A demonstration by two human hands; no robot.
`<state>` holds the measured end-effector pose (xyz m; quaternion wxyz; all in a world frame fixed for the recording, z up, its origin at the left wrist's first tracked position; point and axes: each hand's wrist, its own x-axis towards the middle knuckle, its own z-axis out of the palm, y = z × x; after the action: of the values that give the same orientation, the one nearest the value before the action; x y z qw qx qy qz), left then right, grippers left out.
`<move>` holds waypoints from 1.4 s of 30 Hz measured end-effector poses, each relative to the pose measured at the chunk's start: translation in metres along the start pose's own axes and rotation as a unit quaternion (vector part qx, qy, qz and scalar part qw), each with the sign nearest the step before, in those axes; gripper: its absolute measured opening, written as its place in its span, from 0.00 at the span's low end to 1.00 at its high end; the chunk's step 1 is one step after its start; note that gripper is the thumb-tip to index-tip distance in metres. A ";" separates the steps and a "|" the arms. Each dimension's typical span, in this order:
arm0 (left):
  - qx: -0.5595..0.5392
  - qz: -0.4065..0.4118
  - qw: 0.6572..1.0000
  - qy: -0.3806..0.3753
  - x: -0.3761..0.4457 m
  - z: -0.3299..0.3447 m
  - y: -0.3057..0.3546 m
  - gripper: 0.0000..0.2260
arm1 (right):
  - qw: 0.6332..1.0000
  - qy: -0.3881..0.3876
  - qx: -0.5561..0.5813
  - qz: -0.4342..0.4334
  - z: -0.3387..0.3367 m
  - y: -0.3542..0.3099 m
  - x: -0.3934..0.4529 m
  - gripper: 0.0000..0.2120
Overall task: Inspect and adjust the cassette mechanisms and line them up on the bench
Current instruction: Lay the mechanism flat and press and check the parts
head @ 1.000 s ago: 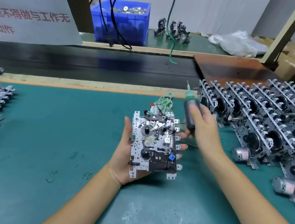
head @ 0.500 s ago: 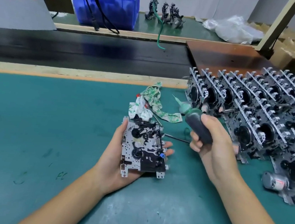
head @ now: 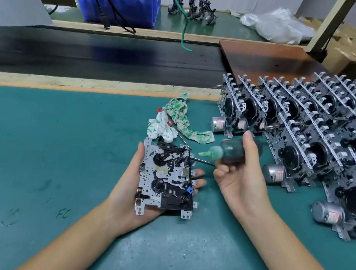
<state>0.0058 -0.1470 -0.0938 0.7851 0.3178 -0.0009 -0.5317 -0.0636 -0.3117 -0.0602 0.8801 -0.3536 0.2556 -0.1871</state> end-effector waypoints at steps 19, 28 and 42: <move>0.003 -0.001 1.000 0.004 -0.001 0.002 0.000 0.34 | 0.981 0.036 -0.108 -0.156 0.001 0.006 -0.002 0.14; -0.004 0.002 1.000 0.004 0.000 0.002 -0.001 0.34 | 0.977 0.039 -0.134 -0.160 0.002 0.007 -0.001 0.16; -0.003 0.000 1.000 0.010 0.001 0.001 0.000 0.34 | 0.975 0.015 -0.150 -0.166 0.001 0.008 -0.002 0.14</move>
<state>0.0056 -0.1479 -0.0934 0.7860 0.3207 0.0085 -0.5284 -0.0635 -0.3045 -0.0647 0.7698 -0.5164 0.2319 -0.2949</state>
